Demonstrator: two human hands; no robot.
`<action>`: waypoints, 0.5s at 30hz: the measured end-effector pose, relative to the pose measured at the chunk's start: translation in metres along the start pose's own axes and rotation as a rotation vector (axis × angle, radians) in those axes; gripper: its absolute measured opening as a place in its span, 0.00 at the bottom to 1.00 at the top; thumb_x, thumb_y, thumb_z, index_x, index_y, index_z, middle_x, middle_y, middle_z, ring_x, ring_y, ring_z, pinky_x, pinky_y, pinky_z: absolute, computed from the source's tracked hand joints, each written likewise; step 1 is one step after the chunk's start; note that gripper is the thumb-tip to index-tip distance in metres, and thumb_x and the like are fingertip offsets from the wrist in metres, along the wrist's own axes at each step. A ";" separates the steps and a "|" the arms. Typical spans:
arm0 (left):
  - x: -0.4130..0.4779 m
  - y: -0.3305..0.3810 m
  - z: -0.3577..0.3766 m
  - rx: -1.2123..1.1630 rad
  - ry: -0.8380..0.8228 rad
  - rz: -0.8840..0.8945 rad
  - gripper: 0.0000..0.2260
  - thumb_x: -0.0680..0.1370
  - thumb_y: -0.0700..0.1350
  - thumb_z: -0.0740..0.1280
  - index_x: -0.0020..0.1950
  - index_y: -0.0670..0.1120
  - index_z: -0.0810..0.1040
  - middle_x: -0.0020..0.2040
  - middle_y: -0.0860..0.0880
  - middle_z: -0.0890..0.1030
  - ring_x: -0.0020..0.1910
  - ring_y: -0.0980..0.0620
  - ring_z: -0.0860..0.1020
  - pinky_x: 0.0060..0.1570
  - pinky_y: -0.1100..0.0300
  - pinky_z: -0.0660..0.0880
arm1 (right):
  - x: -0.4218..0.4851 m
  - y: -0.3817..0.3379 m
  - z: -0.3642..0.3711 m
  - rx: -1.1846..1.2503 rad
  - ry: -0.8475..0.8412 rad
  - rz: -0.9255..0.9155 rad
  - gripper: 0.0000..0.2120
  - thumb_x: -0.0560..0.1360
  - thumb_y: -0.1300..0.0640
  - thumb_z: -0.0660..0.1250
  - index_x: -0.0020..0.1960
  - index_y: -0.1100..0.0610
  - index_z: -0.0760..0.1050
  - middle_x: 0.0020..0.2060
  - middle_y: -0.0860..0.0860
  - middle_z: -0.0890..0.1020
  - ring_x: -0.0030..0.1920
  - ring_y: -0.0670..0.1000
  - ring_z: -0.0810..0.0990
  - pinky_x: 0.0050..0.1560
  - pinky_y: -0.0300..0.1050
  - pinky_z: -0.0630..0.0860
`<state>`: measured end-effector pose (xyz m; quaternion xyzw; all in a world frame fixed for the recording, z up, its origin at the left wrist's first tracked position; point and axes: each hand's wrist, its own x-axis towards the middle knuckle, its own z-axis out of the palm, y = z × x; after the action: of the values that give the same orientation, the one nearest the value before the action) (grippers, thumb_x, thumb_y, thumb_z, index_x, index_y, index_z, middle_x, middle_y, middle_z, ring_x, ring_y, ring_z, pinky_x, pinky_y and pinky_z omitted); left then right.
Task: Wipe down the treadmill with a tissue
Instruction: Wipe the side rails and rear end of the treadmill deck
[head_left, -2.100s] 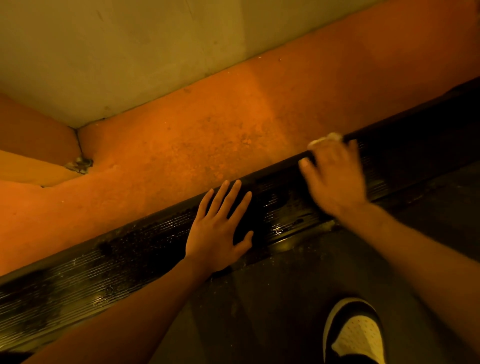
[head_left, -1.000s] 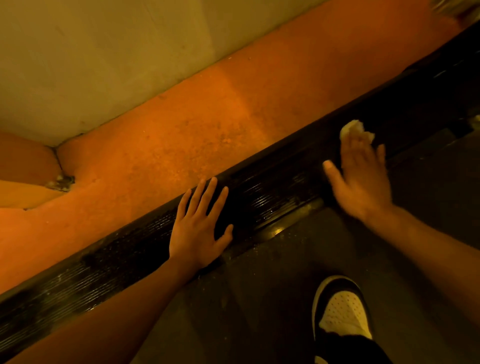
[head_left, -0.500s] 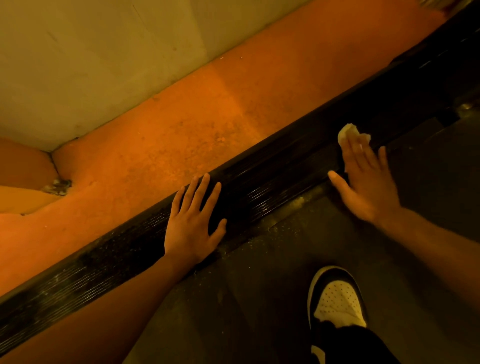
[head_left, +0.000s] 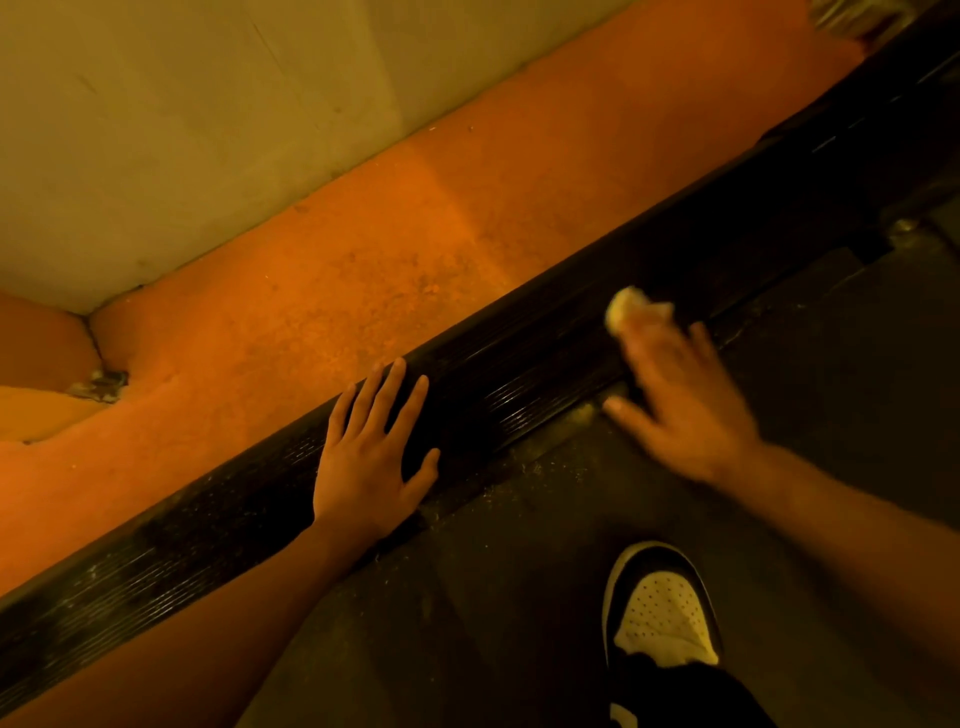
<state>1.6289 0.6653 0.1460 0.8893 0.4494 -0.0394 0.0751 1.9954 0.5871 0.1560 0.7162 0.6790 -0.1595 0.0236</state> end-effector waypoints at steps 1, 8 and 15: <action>0.000 0.000 0.000 0.000 0.001 0.000 0.33 0.83 0.62 0.53 0.85 0.50 0.52 0.86 0.46 0.48 0.84 0.45 0.45 0.81 0.40 0.49 | 0.008 0.021 -0.007 0.017 0.023 0.111 0.41 0.80 0.29 0.40 0.85 0.52 0.38 0.84 0.51 0.42 0.84 0.53 0.40 0.81 0.65 0.43; 0.001 0.000 0.000 -0.004 0.003 0.002 0.33 0.83 0.62 0.53 0.85 0.49 0.53 0.86 0.45 0.49 0.84 0.45 0.46 0.80 0.39 0.52 | 0.042 -0.024 -0.015 0.117 0.034 0.256 0.43 0.80 0.29 0.36 0.85 0.57 0.39 0.84 0.58 0.40 0.83 0.60 0.39 0.81 0.66 0.43; 0.001 0.000 0.000 -0.015 -0.003 -0.002 0.34 0.82 0.62 0.54 0.85 0.49 0.54 0.86 0.46 0.49 0.84 0.45 0.46 0.81 0.39 0.51 | -0.014 -0.111 0.019 0.055 -0.136 -0.368 0.42 0.81 0.27 0.43 0.84 0.51 0.35 0.83 0.49 0.37 0.82 0.50 0.33 0.81 0.59 0.36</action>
<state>1.6292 0.6660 0.1461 0.8882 0.4504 -0.0377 0.0825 1.8820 0.5775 0.1616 0.5679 0.7908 -0.2277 0.0201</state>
